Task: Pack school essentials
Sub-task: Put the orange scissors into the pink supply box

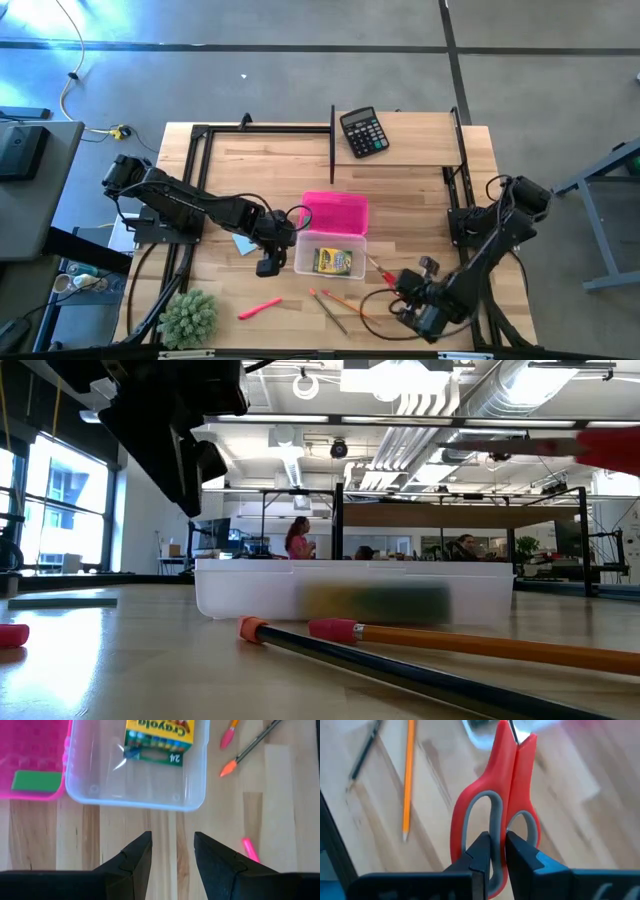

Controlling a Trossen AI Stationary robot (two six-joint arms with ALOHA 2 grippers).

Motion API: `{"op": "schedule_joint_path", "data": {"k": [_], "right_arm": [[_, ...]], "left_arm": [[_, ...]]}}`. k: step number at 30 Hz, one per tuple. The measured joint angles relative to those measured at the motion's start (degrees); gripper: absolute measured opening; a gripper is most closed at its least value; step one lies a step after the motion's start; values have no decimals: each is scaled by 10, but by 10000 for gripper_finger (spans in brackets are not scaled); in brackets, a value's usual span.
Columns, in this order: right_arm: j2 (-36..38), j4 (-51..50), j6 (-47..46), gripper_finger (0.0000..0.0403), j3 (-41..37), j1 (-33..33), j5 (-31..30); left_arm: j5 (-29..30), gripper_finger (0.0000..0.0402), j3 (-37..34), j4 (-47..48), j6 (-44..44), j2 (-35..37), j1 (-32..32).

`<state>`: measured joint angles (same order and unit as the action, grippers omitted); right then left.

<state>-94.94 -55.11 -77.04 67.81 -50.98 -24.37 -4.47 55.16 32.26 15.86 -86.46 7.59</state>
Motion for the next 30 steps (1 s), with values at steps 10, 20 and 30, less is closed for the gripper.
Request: {"op": "schedule_joint_path", "data": {"k": [10,20,30], "right_arm": [[0,19,273,36,56,129,2],[1,65,486,36,75,265,124],[0,100,545,36,44,327,185]], "left_arm": [[0,135,0,14,-4,0,30],[9,135,0,15,-10,0,45],[81,135,0,88,8,0,45]]}}
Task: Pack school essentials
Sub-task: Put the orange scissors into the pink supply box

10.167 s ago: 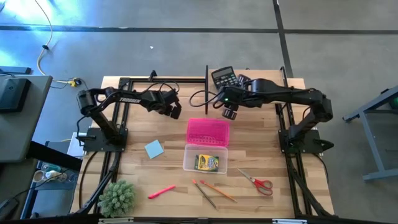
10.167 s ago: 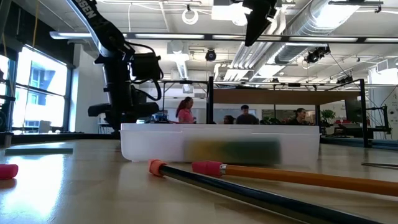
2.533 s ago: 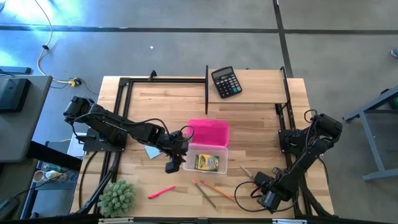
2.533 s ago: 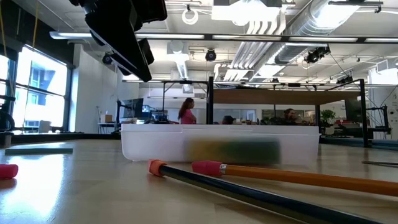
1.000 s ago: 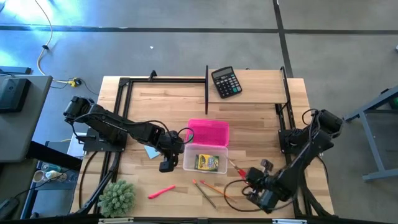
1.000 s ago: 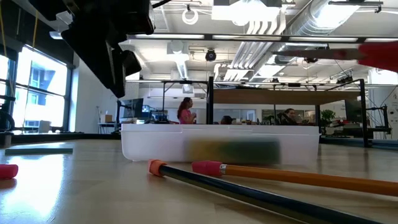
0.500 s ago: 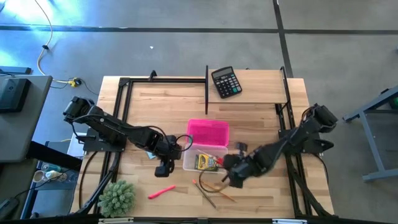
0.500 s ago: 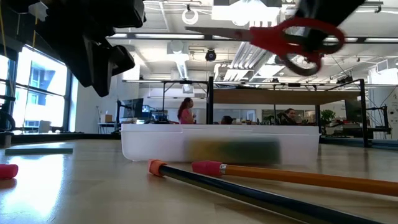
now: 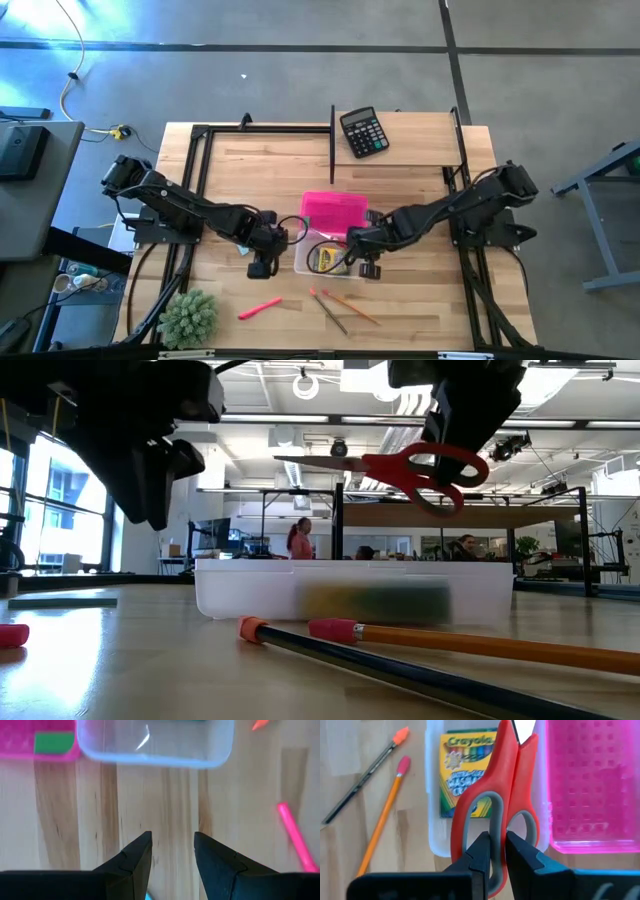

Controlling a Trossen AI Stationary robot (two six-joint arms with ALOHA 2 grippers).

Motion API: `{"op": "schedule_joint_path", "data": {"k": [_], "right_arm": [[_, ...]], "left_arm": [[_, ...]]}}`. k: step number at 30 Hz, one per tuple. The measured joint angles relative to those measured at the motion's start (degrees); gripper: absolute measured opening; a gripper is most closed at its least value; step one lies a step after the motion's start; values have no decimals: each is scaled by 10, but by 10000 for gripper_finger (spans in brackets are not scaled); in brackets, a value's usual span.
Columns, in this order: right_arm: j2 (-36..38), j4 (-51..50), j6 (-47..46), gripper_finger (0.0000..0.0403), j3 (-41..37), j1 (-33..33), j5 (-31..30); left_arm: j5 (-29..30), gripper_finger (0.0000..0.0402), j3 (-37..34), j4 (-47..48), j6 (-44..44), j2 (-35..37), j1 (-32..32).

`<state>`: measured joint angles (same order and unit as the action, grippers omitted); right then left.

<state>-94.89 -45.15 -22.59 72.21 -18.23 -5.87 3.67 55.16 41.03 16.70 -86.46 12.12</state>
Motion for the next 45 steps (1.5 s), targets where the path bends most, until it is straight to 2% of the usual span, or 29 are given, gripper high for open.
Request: {"op": "schedule_joint_path", "data": {"k": [6,11,19,22,33,45], "right_arm": [[0,15,21,36,0,24,48],[0,33,36,36,0,59,133],[-19,48,49,36,0,99,166],[-40,51,51,36,0,94,164],[-68,22,89,36,0,43,63],[-70,26,137,36,0,61,75]], "left_arm": [[4,135,0,49,46,0,3],[48,135,0,81,57,0,15],[94,135,0,82,51,0,19],[106,135,0,82,39,0,19],[120,135,0,81,31,0,14],[120,135,0,70,41,0,7]]}}
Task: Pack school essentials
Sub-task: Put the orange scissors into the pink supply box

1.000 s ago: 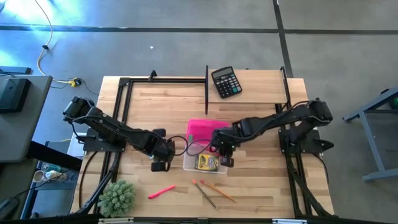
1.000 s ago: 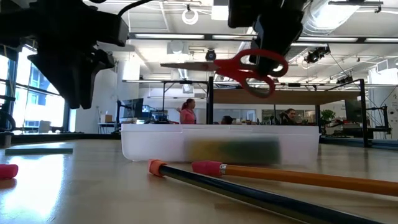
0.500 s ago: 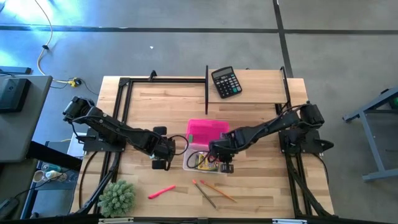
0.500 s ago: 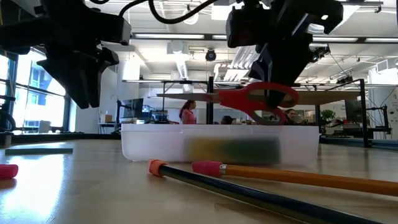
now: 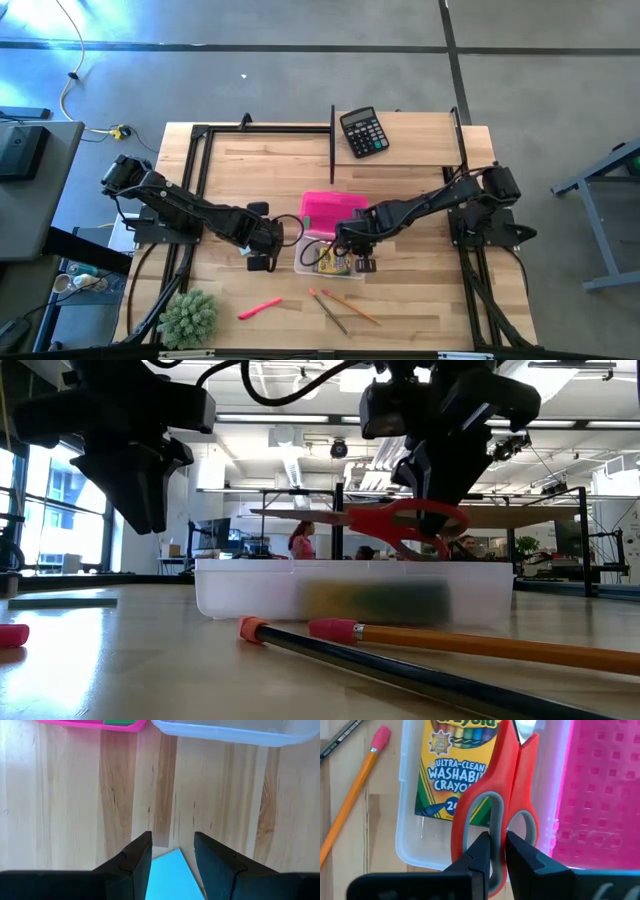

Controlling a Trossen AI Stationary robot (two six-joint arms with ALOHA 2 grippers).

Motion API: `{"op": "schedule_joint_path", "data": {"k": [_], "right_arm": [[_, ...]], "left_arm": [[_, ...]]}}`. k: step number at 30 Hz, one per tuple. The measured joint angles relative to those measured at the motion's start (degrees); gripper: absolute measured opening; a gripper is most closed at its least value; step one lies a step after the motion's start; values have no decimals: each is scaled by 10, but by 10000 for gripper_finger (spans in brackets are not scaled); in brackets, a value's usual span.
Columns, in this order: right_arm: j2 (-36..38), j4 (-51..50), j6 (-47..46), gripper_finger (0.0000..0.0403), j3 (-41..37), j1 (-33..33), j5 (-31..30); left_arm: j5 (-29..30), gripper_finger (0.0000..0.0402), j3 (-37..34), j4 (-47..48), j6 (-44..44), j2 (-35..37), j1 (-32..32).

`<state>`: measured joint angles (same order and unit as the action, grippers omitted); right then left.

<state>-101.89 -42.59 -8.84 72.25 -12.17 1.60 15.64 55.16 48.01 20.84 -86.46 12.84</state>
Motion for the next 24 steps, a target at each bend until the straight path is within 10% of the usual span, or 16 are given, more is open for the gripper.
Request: {"op": "schedule_joint_path", "data": {"k": [24], "right_arm": [[-22,-22,-22,83,0,17,-1]], "left_arm": [[0,135,0,2,-5,0,0]]}}
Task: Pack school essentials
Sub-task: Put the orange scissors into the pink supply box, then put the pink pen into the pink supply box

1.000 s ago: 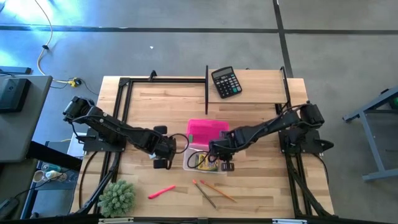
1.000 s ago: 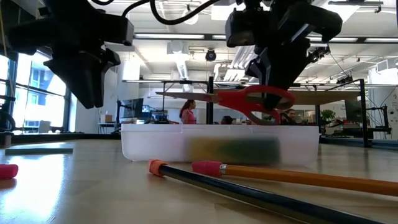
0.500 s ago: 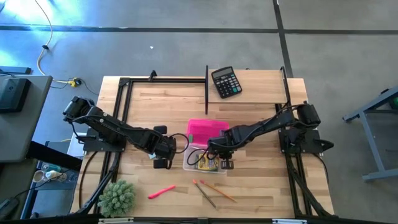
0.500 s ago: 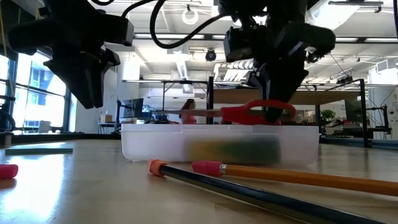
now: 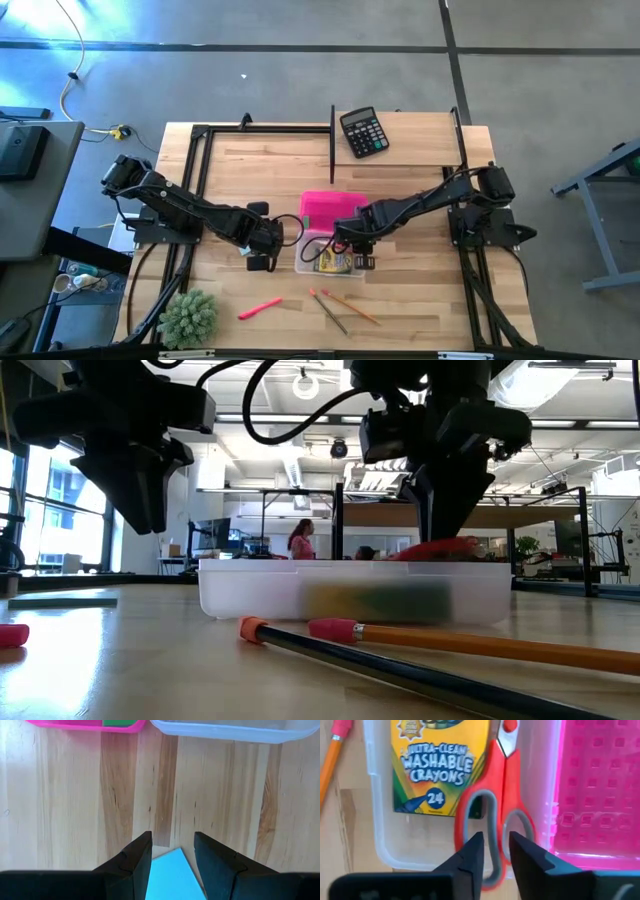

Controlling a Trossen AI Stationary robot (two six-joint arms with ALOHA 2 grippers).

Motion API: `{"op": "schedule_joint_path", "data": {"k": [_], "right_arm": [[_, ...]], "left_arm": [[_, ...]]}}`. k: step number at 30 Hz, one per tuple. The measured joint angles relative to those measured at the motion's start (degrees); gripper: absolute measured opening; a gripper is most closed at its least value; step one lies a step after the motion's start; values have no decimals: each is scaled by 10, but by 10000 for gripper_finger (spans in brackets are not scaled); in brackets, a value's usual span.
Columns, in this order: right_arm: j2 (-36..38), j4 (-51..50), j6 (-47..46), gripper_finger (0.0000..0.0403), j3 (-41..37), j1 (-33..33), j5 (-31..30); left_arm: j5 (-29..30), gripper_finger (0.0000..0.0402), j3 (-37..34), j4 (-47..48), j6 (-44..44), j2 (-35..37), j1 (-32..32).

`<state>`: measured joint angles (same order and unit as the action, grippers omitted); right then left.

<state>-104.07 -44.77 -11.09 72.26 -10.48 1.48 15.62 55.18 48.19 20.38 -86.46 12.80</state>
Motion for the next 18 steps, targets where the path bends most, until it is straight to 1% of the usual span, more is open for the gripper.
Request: {"op": "schedule_joint_path", "data": {"k": [4,7,14,18], "right_arm": [[0,0,0,107,0,0,-10],[0,-1,-5,117,0,0,-9],[7,-33,-24,119,1,0,-9],[12,-53,-34,119,22,-1,-11]], "left_arm": [[0,135,0,0,0,0,0],[0,135,0,0,0,0,0],[0,135,0,0,0,0,0],[0,135,0,0,0,0,0]]}}
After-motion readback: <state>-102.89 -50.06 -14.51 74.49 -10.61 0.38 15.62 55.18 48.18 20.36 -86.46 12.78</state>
